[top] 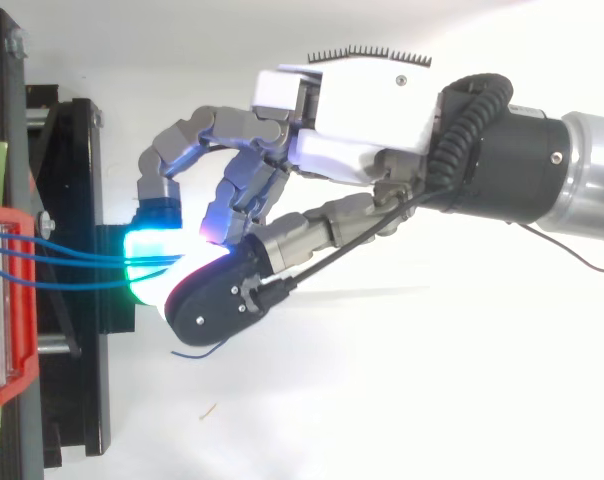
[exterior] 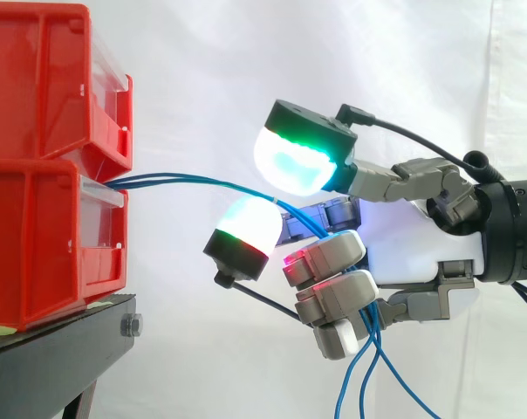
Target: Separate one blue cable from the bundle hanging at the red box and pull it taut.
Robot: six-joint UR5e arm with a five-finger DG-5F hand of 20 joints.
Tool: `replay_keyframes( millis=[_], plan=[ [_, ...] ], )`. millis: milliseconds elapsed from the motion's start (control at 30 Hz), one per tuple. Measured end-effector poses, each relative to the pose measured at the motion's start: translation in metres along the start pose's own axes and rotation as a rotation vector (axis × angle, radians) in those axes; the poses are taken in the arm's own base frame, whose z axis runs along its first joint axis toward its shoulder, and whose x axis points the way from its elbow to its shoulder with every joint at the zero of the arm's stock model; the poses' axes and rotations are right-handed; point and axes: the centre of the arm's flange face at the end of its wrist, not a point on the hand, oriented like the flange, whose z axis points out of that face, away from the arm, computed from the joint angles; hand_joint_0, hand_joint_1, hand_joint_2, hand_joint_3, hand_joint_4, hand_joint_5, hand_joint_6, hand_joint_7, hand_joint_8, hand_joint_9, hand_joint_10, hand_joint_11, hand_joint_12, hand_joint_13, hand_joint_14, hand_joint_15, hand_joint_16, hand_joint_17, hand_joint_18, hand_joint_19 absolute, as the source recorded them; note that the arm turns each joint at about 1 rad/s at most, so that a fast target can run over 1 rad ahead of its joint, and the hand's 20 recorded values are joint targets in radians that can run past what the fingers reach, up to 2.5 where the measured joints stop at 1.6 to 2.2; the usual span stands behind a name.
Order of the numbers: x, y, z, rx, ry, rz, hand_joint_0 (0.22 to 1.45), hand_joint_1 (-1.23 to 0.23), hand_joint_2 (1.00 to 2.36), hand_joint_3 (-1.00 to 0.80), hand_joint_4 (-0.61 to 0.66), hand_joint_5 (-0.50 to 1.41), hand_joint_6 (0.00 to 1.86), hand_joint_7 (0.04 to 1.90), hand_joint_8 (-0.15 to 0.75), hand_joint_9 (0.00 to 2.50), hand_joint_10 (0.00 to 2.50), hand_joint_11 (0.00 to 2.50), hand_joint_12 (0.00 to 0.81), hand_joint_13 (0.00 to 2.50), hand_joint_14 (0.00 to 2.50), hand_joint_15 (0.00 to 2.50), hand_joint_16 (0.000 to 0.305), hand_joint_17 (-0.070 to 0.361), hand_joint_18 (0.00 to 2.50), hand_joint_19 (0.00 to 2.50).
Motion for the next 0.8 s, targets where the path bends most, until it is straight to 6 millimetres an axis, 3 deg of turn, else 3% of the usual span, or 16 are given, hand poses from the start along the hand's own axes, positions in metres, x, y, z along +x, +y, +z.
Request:
replay_keyframes(
  millis=[133,333,467,500,733,800],
  plan=[
    [0.0000,-0.0004,0.0001,0.001,0.000,0.000,0.58,-0.54,1.00,-0.43,0.09,-0.15,0.89,1.14,0.317,1.12,0.23,1.56,0.372,1.22,0.01,1.54,0.049,0.110,1.00,0.88],
    [-0.0002,-0.0005,-0.0001,0.002,0.000,0.000,0.57,-0.67,1.01,-0.24,0.11,-0.14,0.90,1.09,0.373,1.12,0.48,1.37,0.442,1.28,0.00,1.50,0.060,0.134,1.11,0.81],
    [-0.0001,-0.0007,-0.0001,0.002,0.000,0.000,0.55,-0.67,1.01,-0.37,0.10,-0.15,0.90,1.10,0.321,1.13,0.25,1.55,0.386,1.24,0.00,1.54,0.051,0.114,1.03,0.86],
    [-0.0001,-0.0006,-0.0001,0.002,0.000,0.000,0.53,-0.63,1.00,-0.49,0.10,-0.15,0.89,1.10,0.325,1.13,0.28,1.53,0.395,1.24,0.01,1.53,0.052,0.118,1.04,0.86],
    [0.0000,-0.0004,0.0000,0.000,0.000,0.000,0.46,-0.41,1.00,-0.50,0.13,-0.16,0.88,1.06,0.366,1.13,0.42,1.41,0.434,1.28,0.00,1.52,0.059,0.134,1.10,0.84],
    [0.0000,-0.0005,0.0001,0.000,0.000,0.000,0.45,-0.41,1.00,-0.50,0.13,-0.16,0.88,1.05,0.366,1.12,0.44,1.41,0.431,1.29,0.00,1.51,0.060,0.136,1.10,0.84]
  ],
)
